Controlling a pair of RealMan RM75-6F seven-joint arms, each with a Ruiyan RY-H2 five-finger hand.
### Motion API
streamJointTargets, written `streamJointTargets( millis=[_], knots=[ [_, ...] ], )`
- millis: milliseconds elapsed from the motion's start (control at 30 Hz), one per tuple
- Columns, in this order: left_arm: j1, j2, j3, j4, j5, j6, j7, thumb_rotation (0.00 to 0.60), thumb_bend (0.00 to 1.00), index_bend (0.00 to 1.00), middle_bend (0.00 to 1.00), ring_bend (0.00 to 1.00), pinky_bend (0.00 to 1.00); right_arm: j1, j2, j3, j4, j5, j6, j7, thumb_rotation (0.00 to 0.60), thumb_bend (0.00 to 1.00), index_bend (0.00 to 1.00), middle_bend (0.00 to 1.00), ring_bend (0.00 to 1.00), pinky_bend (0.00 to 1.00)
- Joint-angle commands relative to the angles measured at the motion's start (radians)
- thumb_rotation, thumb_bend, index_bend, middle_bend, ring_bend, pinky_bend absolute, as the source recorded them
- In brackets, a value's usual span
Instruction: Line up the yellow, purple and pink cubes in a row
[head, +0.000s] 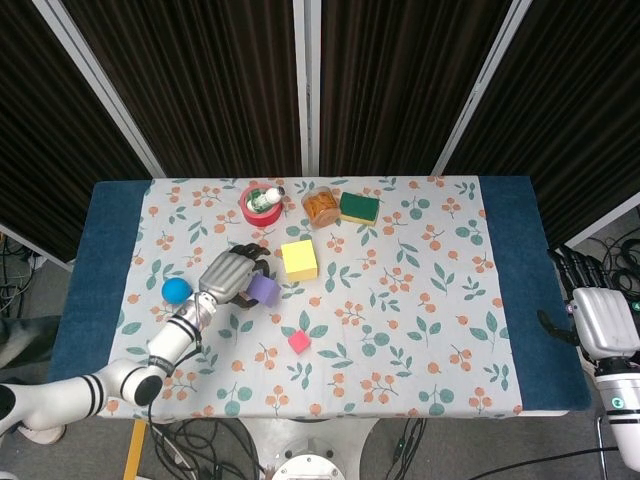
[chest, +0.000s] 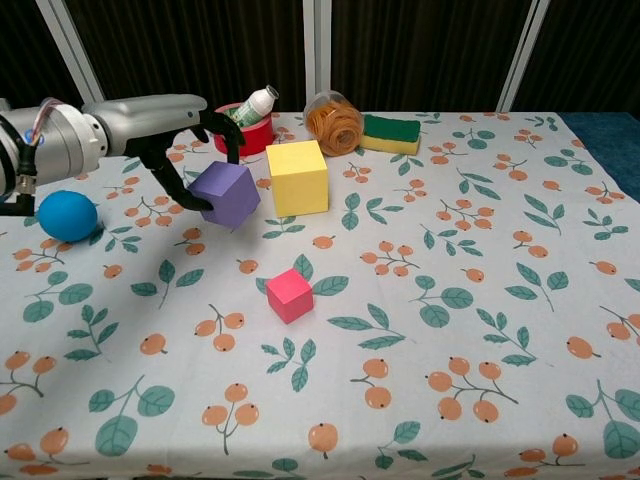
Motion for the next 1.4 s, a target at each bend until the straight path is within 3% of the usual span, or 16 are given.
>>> streamJointTargets(
  millis=[33, 233, 433, 767, 900, 1400],
  knots=[
    [0.010, 0.015, 0.012, -0.072, 0.042, 0.059, 0.051, 0.600, 0.26, 0.52, 0.27, 0.15, 0.20, -0.008, 0.004, 0.001, -0.004, -0.005, 0.005, -0.001, 0.600, 0.23, 0.00, 0.01, 0.00, 0.00],
    [-0.047, -0.060, 0.016, -0.026, 0.107, 0.092, 0.179, 0.600, 0.26, 0.51, 0.25, 0.14, 0.20, -0.028, 0.013, 0.005, -0.012, -0.009, 0.017, 0.002, 0.600, 0.24, 0.00, 0.01, 0.00, 0.00],
    [-0.135, -0.103, 0.033, 0.077, 0.207, 0.054, 0.264, 0.600, 0.26, 0.52, 0.21, 0.11, 0.18, -0.037, 0.017, 0.011, -0.014, -0.012, 0.016, 0.007, 0.600, 0.24, 0.00, 0.00, 0.00, 0.00],
    [-0.227, -0.122, 0.079, 0.164, 0.318, -0.035, 0.197, 0.600, 0.26, 0.51, 0.17, 0.08, 0.14, -0.052, 0.022, 0.022, -0.016, -0.014, 0.018, 0.010, 0.600, 0.24, 0.00, 0.00, 0.00, 0.00],
    [-0.253, -0.155, 0.095, 0.246, 0.360, -0.036, 0.203, 0.600, 0.24, 0.51, 0.15, 0.05, 0.07, -0.061, 0.025, 0.023, -0.015, -0.018, 0.024, 0.018, 0.600, 0.23, 0.00, 0.00, 0.00, 0.00],
    [-0.319, -0.214, 0.109, 0.407, 0.388, -0.083, 0.086, 0.600, 0.23, 0.49, 0.13, 0.05, 0.06, -0.073, 0.030, 0.038, -0.015, -0.019, 0.023, 0.034, 0.600, 0.24, 0.00, 0.00, 0.00, 0.00]
  ],
)
